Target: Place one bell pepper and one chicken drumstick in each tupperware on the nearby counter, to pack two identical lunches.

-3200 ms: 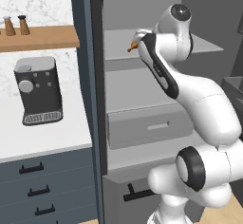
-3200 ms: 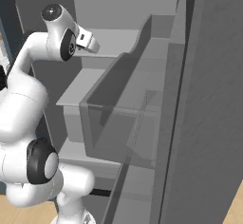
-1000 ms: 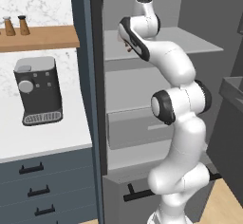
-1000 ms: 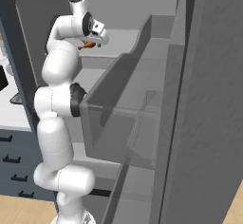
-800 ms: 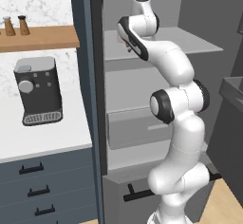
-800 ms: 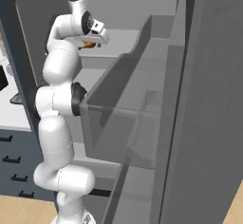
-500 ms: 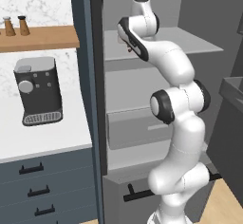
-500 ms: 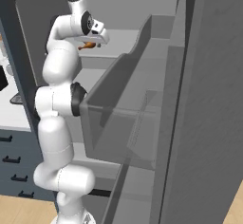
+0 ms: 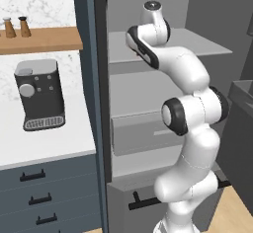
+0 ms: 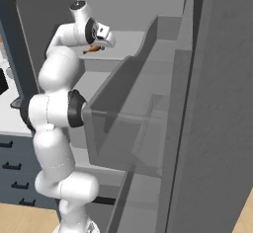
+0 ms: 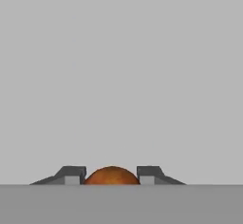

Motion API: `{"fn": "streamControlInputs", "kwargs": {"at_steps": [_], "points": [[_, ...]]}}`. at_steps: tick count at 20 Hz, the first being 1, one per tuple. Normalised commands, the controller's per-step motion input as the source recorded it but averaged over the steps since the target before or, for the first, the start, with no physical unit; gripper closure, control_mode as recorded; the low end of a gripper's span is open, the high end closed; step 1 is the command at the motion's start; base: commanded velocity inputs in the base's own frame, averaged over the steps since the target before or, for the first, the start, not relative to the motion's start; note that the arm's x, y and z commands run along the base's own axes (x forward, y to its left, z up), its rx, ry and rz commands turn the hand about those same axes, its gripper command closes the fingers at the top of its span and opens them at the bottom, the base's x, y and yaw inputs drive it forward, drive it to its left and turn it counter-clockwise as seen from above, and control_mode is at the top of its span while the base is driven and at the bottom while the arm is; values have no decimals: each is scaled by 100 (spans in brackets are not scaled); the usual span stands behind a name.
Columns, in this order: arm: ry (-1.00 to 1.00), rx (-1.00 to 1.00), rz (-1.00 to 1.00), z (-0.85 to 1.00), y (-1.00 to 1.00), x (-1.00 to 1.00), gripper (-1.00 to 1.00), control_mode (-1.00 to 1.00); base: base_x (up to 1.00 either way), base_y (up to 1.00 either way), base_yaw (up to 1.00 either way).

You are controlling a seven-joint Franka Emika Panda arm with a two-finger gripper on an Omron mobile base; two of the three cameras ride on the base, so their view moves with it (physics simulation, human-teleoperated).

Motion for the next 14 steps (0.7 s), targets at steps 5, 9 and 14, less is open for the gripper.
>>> {"fn": "streamControlInputs", "kwargs": {"at_steps": [5,9,14], "points": [[5,-1,-1,-2,0,-34,100,-100,0,0,0],[1,0,0,0,0,-71,100,-100,0,0,0],[1,0,0,0,0,-99,100,-100,0,0,0]]}}
